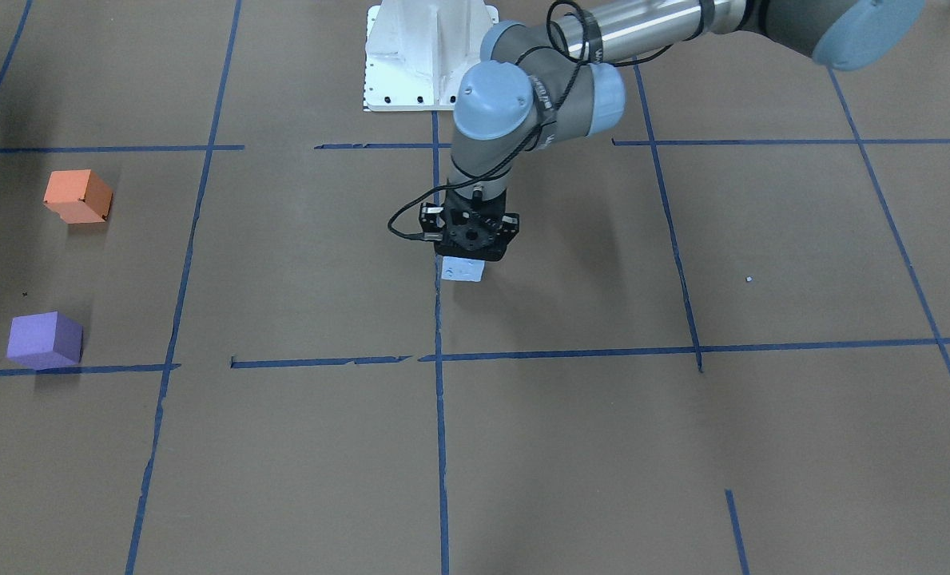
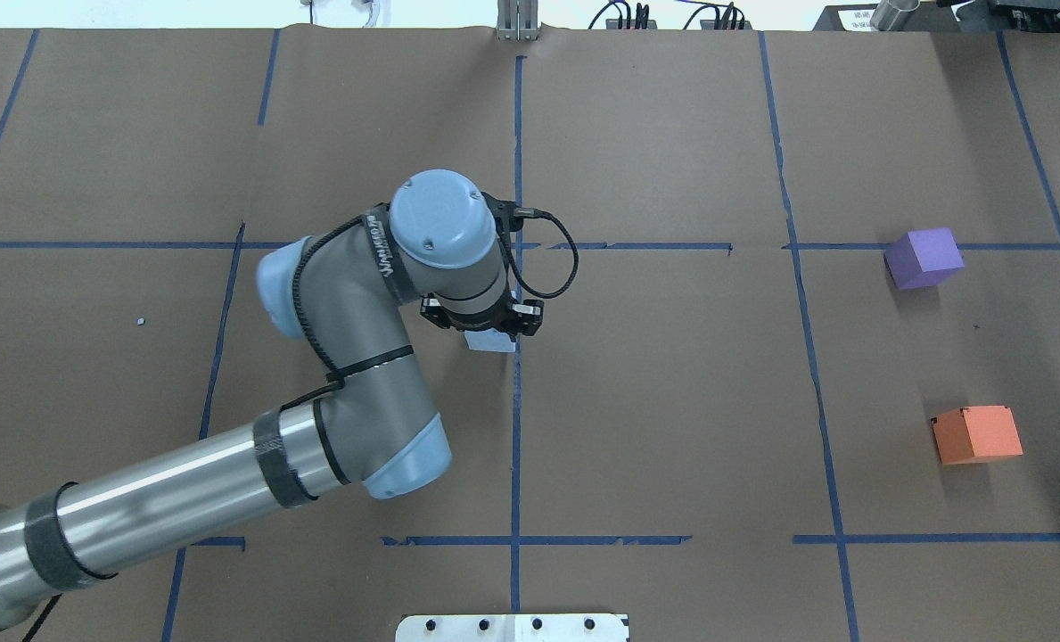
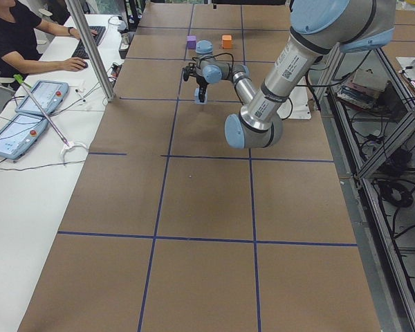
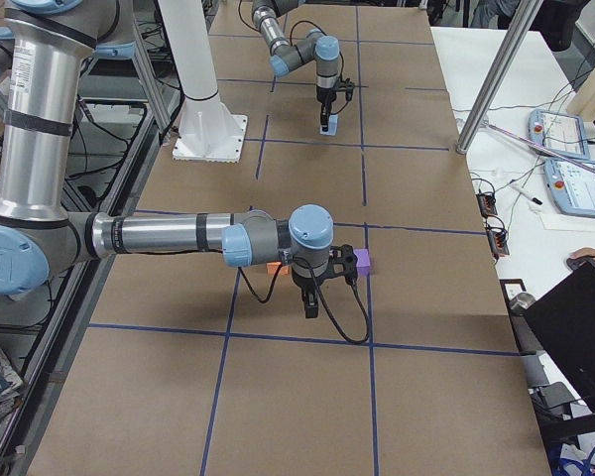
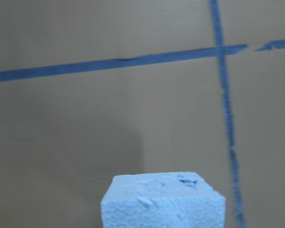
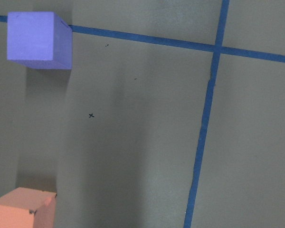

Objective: Place blue block between orange and purple blocks
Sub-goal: 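Carry the light blue cube with the left gripper toward the table center, then pass the light blue cube to the right gripper while the left arm withdraws, then carry the light blue cube with the right gripper between purple and orange cubes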

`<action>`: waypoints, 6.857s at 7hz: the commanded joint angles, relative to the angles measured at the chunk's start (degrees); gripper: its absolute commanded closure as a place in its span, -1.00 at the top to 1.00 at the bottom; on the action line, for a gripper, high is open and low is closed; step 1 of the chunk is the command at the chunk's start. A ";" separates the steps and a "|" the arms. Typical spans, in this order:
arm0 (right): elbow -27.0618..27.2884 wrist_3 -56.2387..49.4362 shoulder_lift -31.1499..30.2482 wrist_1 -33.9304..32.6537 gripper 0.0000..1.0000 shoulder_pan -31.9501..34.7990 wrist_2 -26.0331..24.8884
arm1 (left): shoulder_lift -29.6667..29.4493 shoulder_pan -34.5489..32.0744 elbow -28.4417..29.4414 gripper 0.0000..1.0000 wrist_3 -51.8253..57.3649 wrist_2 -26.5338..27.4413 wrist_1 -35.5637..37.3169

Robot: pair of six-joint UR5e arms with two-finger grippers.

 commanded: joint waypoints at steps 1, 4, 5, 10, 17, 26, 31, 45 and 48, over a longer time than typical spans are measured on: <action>0.25 0.00 0.56 0.09 1.00 -1.86 1.19 | -3.29 1.61 5.47 -0.88 -1.09 0.56 -0.22; 1.12 14.75 8.87 0.26 1.00 -9.65 0.93 | -3.29 1.53 5.39 1.00 -0.74 0.57 -1.19; 2.26 26.08 13.79 0.26 1.00 -13.95 0.49 | -3.30 0.13 3.91 1.00 -0.82 0.57 -2.15; 1.93 69.84 39.90 -0.09 1.00 -43.04 -20.72 | 21.51 -14.25 -26.90 1.00 7.98 -7.47 -1.63; -23.73 72.00 62.70 -4.57 0.99 -52.14 -27.54 | 38.19 -25.90 -34.51 1.00 22.91 -19.74 -1.89; -4.77 66.90 43.55 -4.13 -0.94 -42.77 -21.58 | 38.72 -25.90 -34.95 1.00 22.47 -19.56 -1.98; 5.89 47.48 14.74 0.07 -0.95 -29.83 -14.90 | 38.63 -25.90 -35.30 1.00 22.29 -19.56 -1.98; -5.46 44.22 12.43 5.27 1.00 -29.91 -14.36 | 38.89 -25.90 -36.53 1.00 22.03 -19.39 -1.89; -0.57 42.90 9.90 7.73 1.00 -24.92 -13.31 | 41.16 -25.90 -36.36 1.00 23.16 -19.21 -2.15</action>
